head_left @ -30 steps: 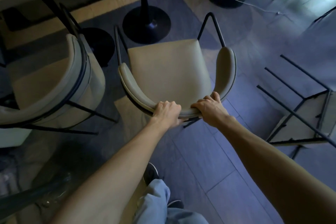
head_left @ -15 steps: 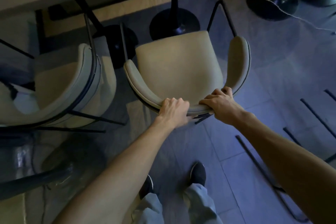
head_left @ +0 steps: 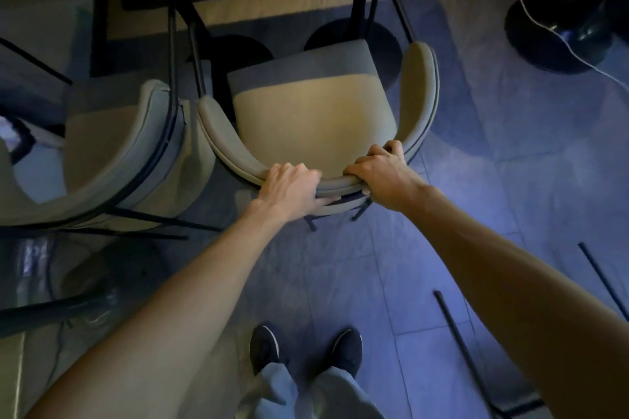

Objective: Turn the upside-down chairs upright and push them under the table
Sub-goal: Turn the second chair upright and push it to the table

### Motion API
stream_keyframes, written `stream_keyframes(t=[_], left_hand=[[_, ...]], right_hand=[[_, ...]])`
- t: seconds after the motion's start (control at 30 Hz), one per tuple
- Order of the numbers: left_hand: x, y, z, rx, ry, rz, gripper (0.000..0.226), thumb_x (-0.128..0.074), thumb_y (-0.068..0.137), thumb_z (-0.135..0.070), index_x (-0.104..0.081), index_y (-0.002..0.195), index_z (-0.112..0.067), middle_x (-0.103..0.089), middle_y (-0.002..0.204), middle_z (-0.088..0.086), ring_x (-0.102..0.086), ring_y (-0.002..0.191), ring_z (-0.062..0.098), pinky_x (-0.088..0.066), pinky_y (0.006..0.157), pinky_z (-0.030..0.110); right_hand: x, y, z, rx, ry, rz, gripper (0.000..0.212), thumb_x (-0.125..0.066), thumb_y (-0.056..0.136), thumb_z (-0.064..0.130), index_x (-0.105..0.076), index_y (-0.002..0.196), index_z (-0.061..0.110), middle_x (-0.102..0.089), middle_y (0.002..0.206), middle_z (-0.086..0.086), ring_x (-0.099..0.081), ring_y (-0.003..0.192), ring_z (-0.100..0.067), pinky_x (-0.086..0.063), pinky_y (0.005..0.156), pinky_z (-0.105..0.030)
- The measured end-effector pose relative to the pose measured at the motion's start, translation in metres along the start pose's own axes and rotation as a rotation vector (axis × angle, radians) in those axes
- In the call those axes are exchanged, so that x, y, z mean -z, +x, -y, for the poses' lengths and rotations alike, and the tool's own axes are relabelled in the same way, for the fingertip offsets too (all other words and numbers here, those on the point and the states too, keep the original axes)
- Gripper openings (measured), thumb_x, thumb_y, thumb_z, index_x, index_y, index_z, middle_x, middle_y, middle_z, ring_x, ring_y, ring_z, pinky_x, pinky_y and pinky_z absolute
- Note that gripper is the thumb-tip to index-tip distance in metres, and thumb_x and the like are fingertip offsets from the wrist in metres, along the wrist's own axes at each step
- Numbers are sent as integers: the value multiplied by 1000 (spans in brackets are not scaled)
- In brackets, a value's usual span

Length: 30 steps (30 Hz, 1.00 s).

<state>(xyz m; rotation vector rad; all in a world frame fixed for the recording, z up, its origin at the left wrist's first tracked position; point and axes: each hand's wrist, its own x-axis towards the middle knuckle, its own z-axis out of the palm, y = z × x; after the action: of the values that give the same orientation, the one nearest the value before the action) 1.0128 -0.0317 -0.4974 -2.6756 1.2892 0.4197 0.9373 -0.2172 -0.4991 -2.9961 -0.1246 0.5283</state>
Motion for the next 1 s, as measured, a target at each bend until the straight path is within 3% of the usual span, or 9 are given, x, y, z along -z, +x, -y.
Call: stream_keyframes(t=[0.2, 0.33, 0.5, 0.87, 1.0], left_hand=[[-5, 7, 49, -25, 18, -8, 56, -44, 80, -80, -64, 92, -30, -69, 83, 1, -65, 78, 28, -37, 64, 34], [-8, 9, 66, -20, -16, -12, 56, -42, 77, -83, -62, 87, -31, -69, 80, -4, -65, 75, 24, -47, 67, 35], [-5, 11, 81, -24, -19, -7, 58, -44, 74, -85, -62, 91, -33, -70, 86, -6, -64, 78, 25, -37, 65, 35], [-12, 12, 80, -99, 7, -84, 59, -43, 76, -85, -60, 89, -30, -69, 88, -2, -64, 79, 26, -33, 65, 35], [-9, 2, 74, -90, -53, -108, 48, -52, 80, -76, -58, 88, -29, -69, 90, -1, -64, 83, 28, -35, 67, 36]], right_hand=[[8, 25, 28, 0, 5, -12, 35, -63, 87, 10, -61, 115, 31, -67, 108, 8, -47, 110, -24, -26, 90, -44], [8, 34, 37, 0, 2, -35, 36, -65, 86, 11, -62, 116, 30, -67, 105, 9, -48, 104, -24, -28, 89, -44], [8, 43, 48, -19, 24, -42, 34, -64, 86, 9, -63, 113, 29, -67, 100, 8, -49, 100, -25, -28, 87, -44], [13, 38, 57, -120, 22, -25, 32, -61, 89, 15, -60, 119, 28, -65, 110, 3, -49, 109, -27, -28, 95, -45], [7, 31, 74, -180, -6, -28, 42, -59, 86, 12, -55, 127, 19, -63, 118, -6, -50, 115, -32, -23, 109, -49]])
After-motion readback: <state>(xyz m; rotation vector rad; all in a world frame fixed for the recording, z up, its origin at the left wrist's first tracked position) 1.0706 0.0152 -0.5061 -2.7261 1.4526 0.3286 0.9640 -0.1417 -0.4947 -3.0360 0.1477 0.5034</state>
